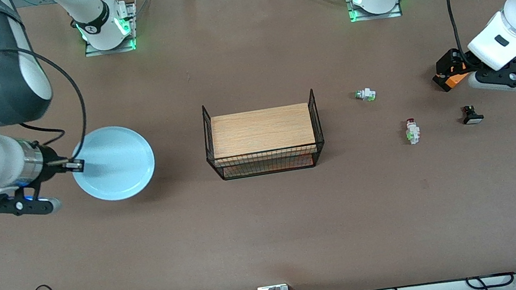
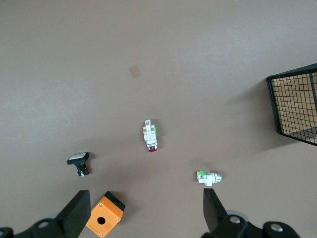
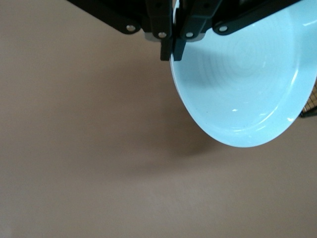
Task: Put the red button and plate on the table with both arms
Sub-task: 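Carry the plate away from the basket with the right gripper, then lower the plate flat onto the table with the right gripper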
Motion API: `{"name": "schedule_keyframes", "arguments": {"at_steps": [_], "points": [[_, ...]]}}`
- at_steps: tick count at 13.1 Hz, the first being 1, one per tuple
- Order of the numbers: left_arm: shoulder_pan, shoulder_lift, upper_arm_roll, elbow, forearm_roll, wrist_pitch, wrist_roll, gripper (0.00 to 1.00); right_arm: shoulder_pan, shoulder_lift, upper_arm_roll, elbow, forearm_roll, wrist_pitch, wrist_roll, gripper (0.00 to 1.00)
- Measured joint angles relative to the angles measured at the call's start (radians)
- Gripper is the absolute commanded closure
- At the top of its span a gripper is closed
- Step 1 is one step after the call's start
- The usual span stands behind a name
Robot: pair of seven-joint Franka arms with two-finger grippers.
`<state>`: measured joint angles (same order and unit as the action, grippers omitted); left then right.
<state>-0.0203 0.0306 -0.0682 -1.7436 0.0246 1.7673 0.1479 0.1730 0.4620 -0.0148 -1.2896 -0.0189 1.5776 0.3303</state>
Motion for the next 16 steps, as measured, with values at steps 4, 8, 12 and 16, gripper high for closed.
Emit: {"name": "schedule_keyframes", "arguments": {"at_steps": [4, 8, 12, 16], "points": [[0.002, 0.001, 0.003, 0.000, 0.000, -0.003, 0.000, 0.00, -0.084, -0.065, -0.007, -0.348, -0.002, 0.441, -0.188, 1.00], [0.035, 0.016, 0.011, -0.001, 0.000, -0.005, 0.003, 0.00, -0.132, -0.168, -0.008, -0.697, -0.002, 0.813, -0.337, 1.00], [0.033, 0.018, 0.004, 0.000, 0.000, -0.005, 0.003, 0.00, -0.142, -0.298, -0.008, -0.953, -0.002, 0.986, -0.385, 1.00], [0.033, 0.018, 0.002, 0.000, 0.000, -0.005, 0.003, 0.00, -0.209, -0.297, -0.008, -0.992, -0.003, 1.055, -0.577, 1.00]]}}
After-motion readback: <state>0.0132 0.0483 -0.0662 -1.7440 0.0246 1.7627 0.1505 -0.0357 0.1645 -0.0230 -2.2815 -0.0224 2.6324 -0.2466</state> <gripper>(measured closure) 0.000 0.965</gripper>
